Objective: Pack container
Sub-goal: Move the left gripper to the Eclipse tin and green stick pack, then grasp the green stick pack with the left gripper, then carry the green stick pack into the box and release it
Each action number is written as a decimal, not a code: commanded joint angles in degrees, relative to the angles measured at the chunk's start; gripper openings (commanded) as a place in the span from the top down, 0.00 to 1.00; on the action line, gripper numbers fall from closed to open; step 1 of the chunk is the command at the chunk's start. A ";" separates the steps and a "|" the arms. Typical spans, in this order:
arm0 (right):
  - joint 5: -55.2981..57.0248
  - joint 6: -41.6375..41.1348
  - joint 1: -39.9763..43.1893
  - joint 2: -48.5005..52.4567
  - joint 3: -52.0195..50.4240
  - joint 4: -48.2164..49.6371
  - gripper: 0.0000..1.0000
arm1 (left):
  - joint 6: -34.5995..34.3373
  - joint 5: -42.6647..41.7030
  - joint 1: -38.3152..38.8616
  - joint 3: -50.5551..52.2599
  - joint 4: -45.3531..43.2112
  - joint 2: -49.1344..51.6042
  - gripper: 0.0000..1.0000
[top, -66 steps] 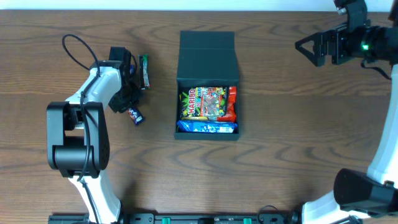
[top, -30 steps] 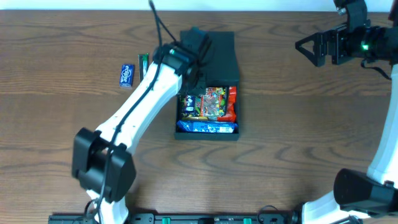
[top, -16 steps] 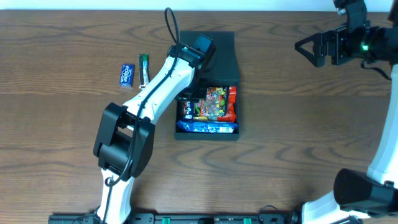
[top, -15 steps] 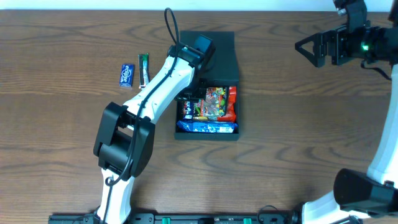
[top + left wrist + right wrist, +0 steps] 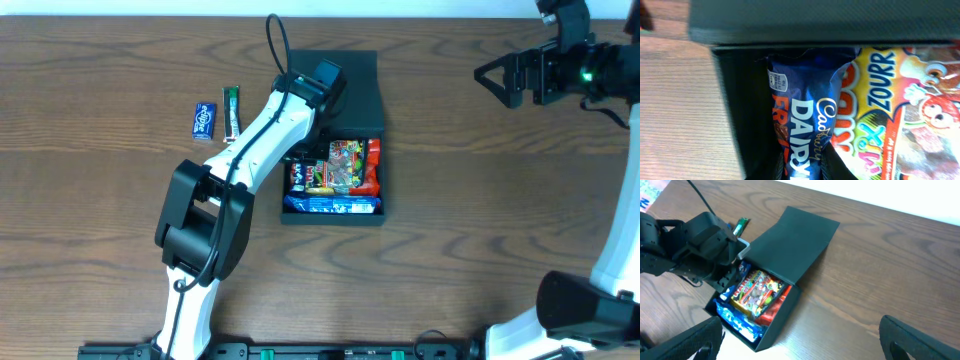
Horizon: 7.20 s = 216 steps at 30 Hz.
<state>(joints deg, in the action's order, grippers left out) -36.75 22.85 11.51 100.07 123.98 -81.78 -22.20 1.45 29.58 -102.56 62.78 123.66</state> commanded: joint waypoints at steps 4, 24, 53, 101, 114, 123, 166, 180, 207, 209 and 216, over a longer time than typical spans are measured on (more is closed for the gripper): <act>-1.20 0.35 0.42 0.07 -0.37 -0.11 0.01 | -1.68 2.58 -0.42 -0.70 -0.44 1.22 0.80; -0.57 0.37 0.42 0.07 -0.37 -0.09 0.01 | 0.39 16.48 -2.73 -10.21 -1.29 -13.31 0.35; -0.57 0.35 0.42 0.07 -0.37 -0.09 0.01 | 7.02 2.99 -20.59 -9.25 -13.68 10.69 0.26; -0.55 0.35 0.42 0.07 -0.37 -0.68 0.01 | 6.95 1.66 -22.16 -9.25 -20.15 16.17 0.67; -0.55 0.35 0.42 0.07 -0.37 -0.55 0.01 | 5.46 1.46 -22.01 -9.94 -17.18 16.13 0.78; -0.59 0.35 0.42 0.07 -0.37 0.59 0.01 | 3.58 1.44 -21.94 -22.05 -6.51 16.04 0.94; -4.85 -2.91 10.43 -2.16 -0.35 1.79 0.01 | 3.32 1.75 5.03 -33.68 31.95 0.50 0.94; -4.87 -2.91 10.16 -2.16 -0.35 0.15 0.01 | -0.87 -5.20 0.85 -3.13 -1.66 -4.79 0.94; -4.90 -2.91 10.16 -2.16 -0.35 0.15 0.01 | -4.72 0.92 0.79 8.00 -13.38 -3.04 0.74; -4.92 -2.91 10.16 -2.16 -0.35 0.15 0.01 | -4.61 0.85 0.79 8.00 -13.38 -3.04 0.71; -4.92 -2.91 10.16 -2.16 -0.35 0.15 0.01 | -3.48 -1.88 0.79 7.91 -13.29 -3.04 0.45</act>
<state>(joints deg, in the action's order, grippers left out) -40.51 20.47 21.52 99.24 123.98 -81.54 -26.96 0.40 30.48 -94.76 49.41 119.44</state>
